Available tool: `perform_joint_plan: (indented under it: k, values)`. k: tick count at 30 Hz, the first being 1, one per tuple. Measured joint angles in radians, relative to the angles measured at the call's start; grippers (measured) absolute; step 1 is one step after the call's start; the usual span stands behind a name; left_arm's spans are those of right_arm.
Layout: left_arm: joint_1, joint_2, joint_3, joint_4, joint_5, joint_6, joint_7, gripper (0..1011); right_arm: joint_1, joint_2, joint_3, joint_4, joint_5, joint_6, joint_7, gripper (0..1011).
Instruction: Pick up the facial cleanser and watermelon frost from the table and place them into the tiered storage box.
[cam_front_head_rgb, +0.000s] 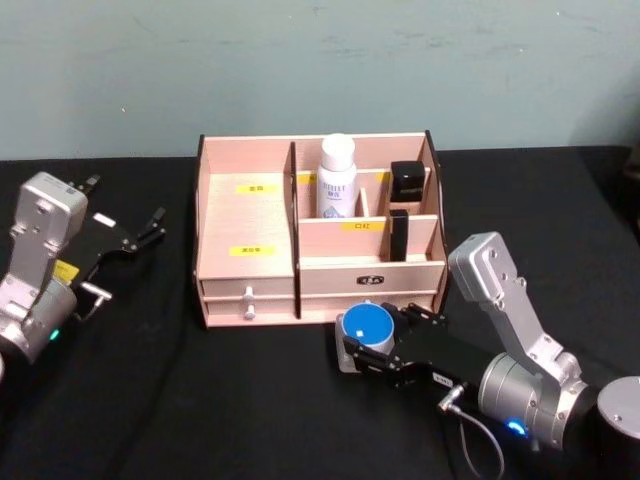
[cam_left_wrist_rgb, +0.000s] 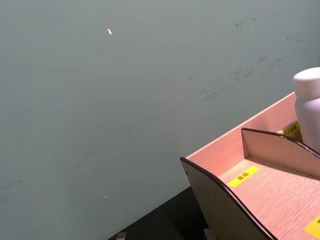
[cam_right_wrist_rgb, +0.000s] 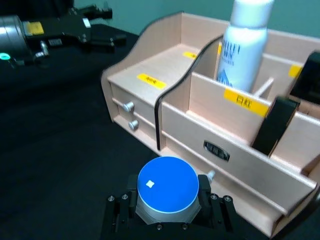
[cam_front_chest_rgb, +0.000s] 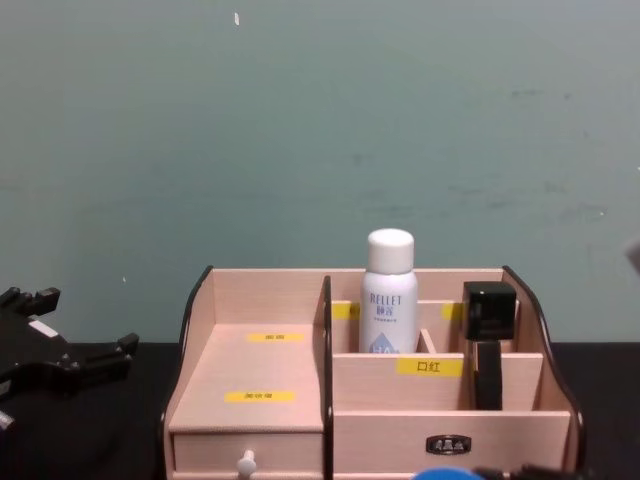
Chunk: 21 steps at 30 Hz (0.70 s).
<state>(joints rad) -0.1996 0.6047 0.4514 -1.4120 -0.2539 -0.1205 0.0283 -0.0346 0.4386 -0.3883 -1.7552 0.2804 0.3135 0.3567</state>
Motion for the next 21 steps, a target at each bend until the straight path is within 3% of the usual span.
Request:
perform_joint_plan:
  k: [9,21]
  values:
    - [0.000,0.000,0.000,0.000,0.000,0.000,0.000,1001,0.034,0.009,-0.010,-0.053,0.010,-0.014,0.023,728]
    - [0.000,0.000,0.000,0.000,0.000,0.000,0.000,1001,0.142,-0.020,-0.070,-0.064,0.012,-0.007,0.041,728]
